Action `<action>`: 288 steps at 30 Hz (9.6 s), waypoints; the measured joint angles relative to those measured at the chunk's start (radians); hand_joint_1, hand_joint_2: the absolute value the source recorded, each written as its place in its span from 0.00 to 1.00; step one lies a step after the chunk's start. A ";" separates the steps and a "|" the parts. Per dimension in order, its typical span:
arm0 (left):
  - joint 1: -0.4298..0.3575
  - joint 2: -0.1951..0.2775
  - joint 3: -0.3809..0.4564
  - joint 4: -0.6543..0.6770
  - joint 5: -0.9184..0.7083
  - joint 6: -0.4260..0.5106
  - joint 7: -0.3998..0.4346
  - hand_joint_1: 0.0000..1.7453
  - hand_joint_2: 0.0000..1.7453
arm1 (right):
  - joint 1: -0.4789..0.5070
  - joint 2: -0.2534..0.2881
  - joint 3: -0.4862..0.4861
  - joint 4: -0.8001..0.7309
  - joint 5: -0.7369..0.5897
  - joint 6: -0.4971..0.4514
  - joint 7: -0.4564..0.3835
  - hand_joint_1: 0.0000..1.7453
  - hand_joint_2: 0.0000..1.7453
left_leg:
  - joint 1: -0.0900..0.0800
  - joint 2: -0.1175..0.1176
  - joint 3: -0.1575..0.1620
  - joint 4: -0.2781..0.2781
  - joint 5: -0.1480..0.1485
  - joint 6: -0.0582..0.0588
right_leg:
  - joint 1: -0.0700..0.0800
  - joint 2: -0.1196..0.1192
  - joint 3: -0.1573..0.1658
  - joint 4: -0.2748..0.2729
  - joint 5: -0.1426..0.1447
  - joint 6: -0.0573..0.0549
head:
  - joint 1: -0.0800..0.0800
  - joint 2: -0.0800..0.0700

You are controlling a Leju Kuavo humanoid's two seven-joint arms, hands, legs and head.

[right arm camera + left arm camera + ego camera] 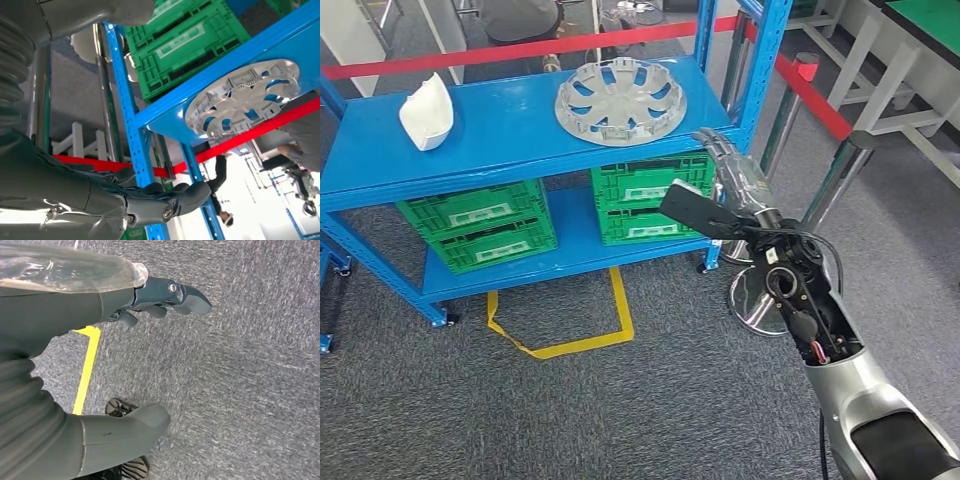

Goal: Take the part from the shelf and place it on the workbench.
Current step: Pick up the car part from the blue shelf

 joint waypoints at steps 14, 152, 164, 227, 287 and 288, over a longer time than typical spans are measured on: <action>0.002 -0.001 0.000 0.000 -0.011 -0.001 0.000 0.00 0.75 | 0.009 -0.002 -0.023 -0.053 -0.006 -0.003 0.013 0.00 1.00 | 0.000 0.000 0.000 0.000 0.000 0.000 | 0.000 0.000 0.000 0.000 0.000 0.000 | 0.000 0.000; 0.016 0.039 0.045 0.004 0.089 -0.065 0.047 0.00 0.00 | -0.056 -0.021 -0.050 0.120 -0.017 -0.083 0.030 0.00 1.00 | 0.004 -0.023 -0.049 0.020 0.015 0.019 | -0.003 0.029 -0.072 -0.006 0.066 0.007 | 0.040 0.000; 0.019 0.050 0.045 0.004 0.083 -0.067 0.046 0.00 0.00 | -0.056 -0.033 -0.085 0.157 0.001 -0.085 0.041 0.00 1.00 | 0.008 -0.017 -0.023 -0.008 0.021 0.036 | -0.009 0.027 -0.093 0.041 0.038 0.024 | 0.041 0.000; 0.014 0.047 0.045 0.004 0.078 -0.052 0.050 0.00 0.00 | -0.068 -0.037 -0.065 0.230 0.013 -0.030 0.000 0.00 1.00 | -0.001 -0.026 -0.096 0.020 0.059 0.012 | 0.003 0.028 -0.036 -0.003 0.026 -0.001 | 0.033 0.000; -0.009 0.055 0.045 0.004 0.080 -0.058 0.076 0.00 0.00 | -0.166 -0.036 0.184 0.387 -0.196 0.183 0.041 0.00 1.00 | -0.001 -0.026 -0.094 0.020 0.059 0.012 | 0.003 0.028 -0.034 -0.003 0.026 -0.001 | 0.033 0.000; -0.009 0.055 0.045 0.004 0.080 -0.058 0.077 0.00 0.00 | -0.166 -0.036 0.185 0.387 -0.198 0.187 0.044 0.00 1.00 | -0.001 -0.026 -0.094 0.020 0.059 0.012 | 0.003 0.028 -0.035 -0.003 0.026 -0.001 | 0.033 0.000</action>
